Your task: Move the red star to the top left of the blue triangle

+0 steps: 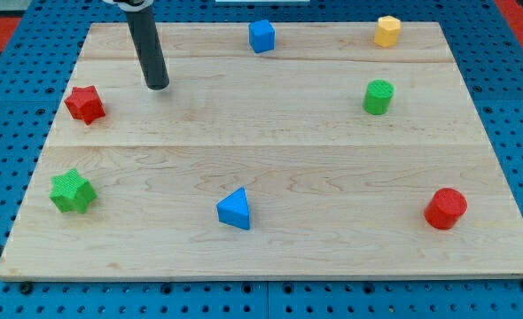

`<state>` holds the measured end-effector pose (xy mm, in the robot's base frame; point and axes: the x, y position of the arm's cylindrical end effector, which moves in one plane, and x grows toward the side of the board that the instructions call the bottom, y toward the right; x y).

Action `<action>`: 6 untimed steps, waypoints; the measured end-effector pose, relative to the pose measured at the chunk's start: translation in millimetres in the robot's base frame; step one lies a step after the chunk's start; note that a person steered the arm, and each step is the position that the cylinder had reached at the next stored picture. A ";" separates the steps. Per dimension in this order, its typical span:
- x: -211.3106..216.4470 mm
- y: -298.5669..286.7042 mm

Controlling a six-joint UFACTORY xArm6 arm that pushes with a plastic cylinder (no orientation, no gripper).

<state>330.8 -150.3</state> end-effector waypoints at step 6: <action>101.3 -154.0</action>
<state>432.1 -304.3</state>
